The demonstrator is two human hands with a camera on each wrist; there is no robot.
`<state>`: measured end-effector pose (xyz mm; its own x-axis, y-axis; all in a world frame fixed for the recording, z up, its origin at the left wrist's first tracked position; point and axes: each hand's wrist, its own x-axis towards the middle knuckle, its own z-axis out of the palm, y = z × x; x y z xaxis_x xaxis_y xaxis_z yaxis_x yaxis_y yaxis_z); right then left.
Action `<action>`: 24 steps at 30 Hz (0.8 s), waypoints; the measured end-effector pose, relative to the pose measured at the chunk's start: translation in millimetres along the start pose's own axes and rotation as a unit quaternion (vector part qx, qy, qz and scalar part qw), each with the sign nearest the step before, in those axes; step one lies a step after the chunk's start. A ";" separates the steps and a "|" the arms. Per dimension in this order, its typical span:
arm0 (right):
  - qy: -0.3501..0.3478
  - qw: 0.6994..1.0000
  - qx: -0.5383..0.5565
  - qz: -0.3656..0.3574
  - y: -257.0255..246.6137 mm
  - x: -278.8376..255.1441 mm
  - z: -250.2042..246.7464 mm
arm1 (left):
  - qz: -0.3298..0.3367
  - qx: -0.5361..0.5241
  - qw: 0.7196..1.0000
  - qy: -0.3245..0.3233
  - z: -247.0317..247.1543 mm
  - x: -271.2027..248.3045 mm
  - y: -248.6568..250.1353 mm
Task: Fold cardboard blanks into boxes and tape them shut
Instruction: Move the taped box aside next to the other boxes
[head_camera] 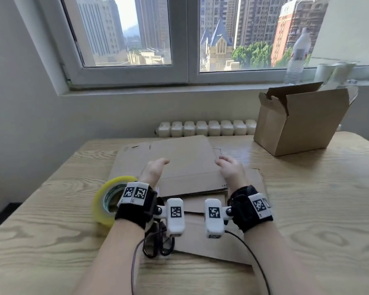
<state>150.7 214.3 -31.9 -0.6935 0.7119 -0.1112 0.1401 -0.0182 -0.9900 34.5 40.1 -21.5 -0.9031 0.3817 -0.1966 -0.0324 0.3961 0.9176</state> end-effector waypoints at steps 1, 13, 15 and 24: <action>0.010 1.000 -0.021 0.001 5.5 -2.1 2.2 | -0.006 0.005 1.000 -0.011 -2.0 0.9 -4.4; 0.084 0.996 -0.016 -0.031 29.3 10.5 -6.6 | -0.054 -0.032 0.998 -0.016 0.4 117.1 -108.1; 0.053 0.997 0.056 -0.010 27.5 8.8 -6.8 | -0.066 -0.047 0.996 -0.025 1.3 123.7 -114.0; 0.004 0.994 0.098 -0.041 26.7 -1.4 1.3 | -0.011 0.033 0.999 0.039 1.3 8.9 -37.2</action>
<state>154.5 211.9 -58.3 -0.6908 0.7224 -0.0296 -0.0582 -0.0964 -0.9936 28.2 29.9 -57.9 -0.9333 0.3072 -0.1859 -0.0256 0.4592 0.8879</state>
